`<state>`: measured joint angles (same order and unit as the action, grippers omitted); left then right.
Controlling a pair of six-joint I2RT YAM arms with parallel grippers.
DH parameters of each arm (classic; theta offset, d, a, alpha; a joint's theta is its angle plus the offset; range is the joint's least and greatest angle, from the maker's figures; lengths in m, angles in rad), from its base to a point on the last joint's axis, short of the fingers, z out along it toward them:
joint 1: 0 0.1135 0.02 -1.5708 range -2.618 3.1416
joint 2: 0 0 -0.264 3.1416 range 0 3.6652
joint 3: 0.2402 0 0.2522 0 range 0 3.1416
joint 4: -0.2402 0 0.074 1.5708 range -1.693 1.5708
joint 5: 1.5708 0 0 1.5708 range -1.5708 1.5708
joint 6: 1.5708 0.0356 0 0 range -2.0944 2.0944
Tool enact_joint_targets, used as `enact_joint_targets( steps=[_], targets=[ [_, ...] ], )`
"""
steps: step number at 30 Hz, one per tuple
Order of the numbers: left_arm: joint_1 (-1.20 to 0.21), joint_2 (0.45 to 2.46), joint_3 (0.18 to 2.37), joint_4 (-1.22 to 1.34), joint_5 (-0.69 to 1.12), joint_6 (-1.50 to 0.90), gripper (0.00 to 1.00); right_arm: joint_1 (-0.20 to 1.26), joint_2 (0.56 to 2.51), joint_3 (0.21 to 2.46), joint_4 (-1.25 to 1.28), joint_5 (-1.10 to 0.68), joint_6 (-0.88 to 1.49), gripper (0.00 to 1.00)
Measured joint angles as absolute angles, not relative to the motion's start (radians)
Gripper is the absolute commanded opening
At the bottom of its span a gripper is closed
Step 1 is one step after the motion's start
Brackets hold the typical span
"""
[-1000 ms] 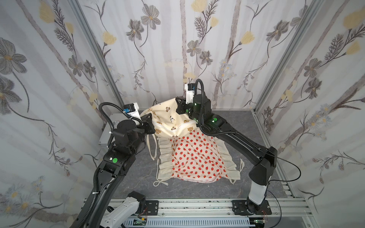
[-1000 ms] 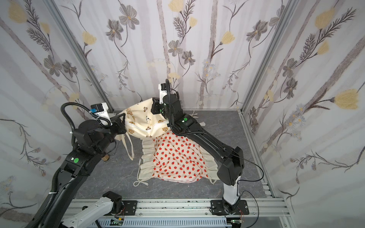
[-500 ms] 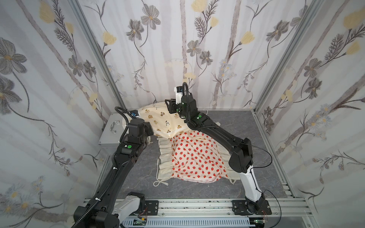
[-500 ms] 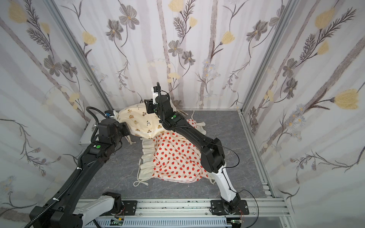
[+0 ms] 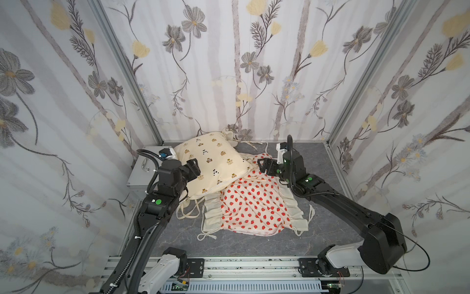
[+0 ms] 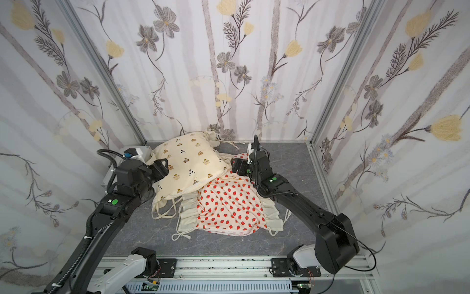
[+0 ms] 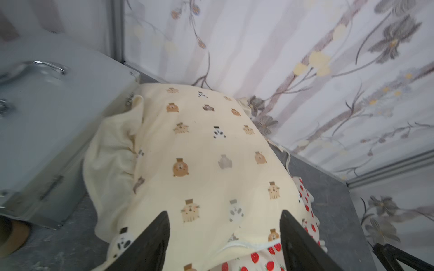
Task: Zip up pillowcases
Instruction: Place the pillowcase at the center of the board, then adjust the pillowcase at the center of the board.
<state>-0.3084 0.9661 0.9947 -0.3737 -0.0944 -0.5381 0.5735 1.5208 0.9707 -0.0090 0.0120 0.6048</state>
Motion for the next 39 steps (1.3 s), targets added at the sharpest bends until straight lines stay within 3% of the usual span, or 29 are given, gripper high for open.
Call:
enact_joint_targets(
  steps=[6,10,17,22,27,30,35,39],
  targets=[
    [-0.562,1.236,1.019,-0.236,-0.019,-0.561,0.76,0.537,1.557,0.796,0.021,-0.083,0.648,0.92],
    [-0.644,1.47,1.118,-0.123,0.044,-0.559,0.76,0.517,1.665,0.803,0.072,-0.1,0.654,0.84],
    [-0.651,1.819,1.314,-0.034,0.082,-0.565,0.8,0.498,1.746,0.795,0.144,-0.102,0.662,0.9],
    [-0.61,1.887,1.355,-0.057,-0.004,-0.556,0.82,0.483,1.717,0.734,0.166,-0.115,0.649,0.99],
    [-0.524,1.841,1.351,-0.134,-0.116,-0.557,0.87,0.506,1.711,0.707,0.153,-0.151,0.609,0.98],
    [-0.479,1.802,1.346,-0.149,-0.152,-0.551,0.86,0.523,1.744,0.725,0.155,-0.156,0.598,0.85],
    [-0.417,1.781,1.334,-0.198,-0.163,-0.551,0.86,0.509,1.777,0.73,0.166,-0.151,0.602,0.44],
    [-0.408,1.75,1.33,-0.209,-0.168,-0.55,0.86,0.485,1.772,0.761,0.185,-0.126,0.609,0.19]
  ],
)
